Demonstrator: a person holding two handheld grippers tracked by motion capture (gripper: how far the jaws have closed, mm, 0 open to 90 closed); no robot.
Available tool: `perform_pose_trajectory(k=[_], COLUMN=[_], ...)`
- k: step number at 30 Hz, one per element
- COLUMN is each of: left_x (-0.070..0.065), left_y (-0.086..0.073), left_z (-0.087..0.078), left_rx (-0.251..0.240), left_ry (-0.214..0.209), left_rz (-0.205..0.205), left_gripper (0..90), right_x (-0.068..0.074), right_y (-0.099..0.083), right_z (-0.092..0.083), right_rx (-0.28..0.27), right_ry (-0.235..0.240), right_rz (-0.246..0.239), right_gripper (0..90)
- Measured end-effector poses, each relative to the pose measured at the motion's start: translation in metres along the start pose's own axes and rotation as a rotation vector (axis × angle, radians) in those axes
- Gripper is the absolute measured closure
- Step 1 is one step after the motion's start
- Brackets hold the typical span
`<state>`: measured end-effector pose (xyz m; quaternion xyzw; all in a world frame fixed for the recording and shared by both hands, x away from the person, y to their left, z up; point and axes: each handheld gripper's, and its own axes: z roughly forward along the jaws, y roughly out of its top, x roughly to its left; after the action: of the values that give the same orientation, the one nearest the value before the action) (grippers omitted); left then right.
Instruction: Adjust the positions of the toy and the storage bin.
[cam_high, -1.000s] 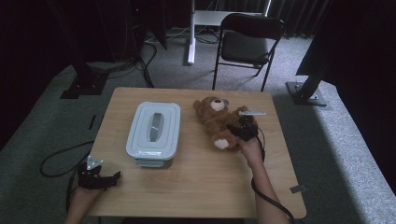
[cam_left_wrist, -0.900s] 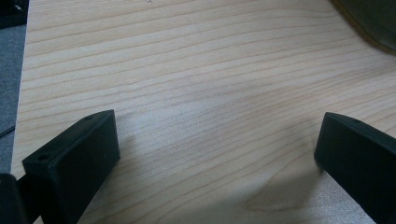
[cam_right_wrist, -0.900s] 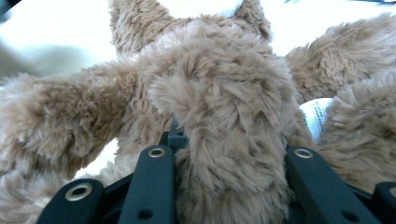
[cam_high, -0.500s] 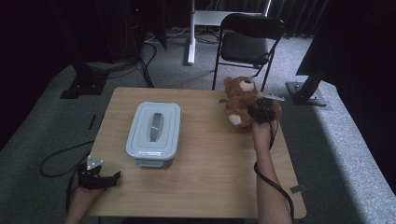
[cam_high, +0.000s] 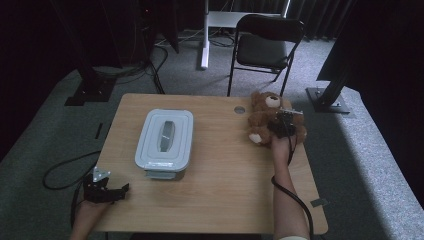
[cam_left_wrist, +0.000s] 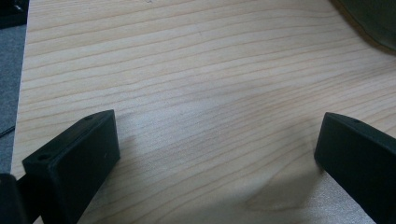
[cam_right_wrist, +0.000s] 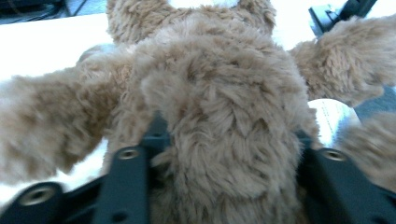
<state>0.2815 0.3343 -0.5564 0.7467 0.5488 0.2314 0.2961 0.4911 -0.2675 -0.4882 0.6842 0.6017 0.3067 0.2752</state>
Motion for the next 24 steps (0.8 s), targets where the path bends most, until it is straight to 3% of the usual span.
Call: perform_pose_trajectory(k=[4, 8, 9, 13, 18, 24], left_x=[0.000, 0.000, 0.000, 0.000, 0.000, 0.000], left_y=[0.000, 0.000, 0.000, 0.000, 0.000, 0.000], left_z=[0.000, 0.000, 0.000, 0.000, 0.000, 0.000], left_rx=[0.000, 0.000, 0.000, 0.000, 0.000, 0.001], left_ry=[0.000, 0.000, 0.000, 0.000, 0.000, 0.000], left_rz=[0.000, 0.000, 0.000, 0.000, 0.000, 0.000], left_gripper=[0.6, 0.6, 0.6, 0.6, 0.6, 0.6], right_x=[-0.005, -0.007, -0.007, -0.007, -0.002, 0.010], right_y=[-0.001, -0.001, -0.002, -0.005, -0.006, -0.001], right_z=[-0.003, -0.009, -0.012, -0.022, -0.036, -0.057], right_rx=[-0.014, 0.000, -0.007, -0.050, -0.079, -0.119], right_ry=[0.042, 0.042, 0.049, 0.075, 0.070, 0.122], right_rz=[-0.043, -0.002, -0.017, -0.053, -0.082, -0.105], right_gripper=[32.4, 18.3, 16.7, 13.3, 13.3, 13.5])
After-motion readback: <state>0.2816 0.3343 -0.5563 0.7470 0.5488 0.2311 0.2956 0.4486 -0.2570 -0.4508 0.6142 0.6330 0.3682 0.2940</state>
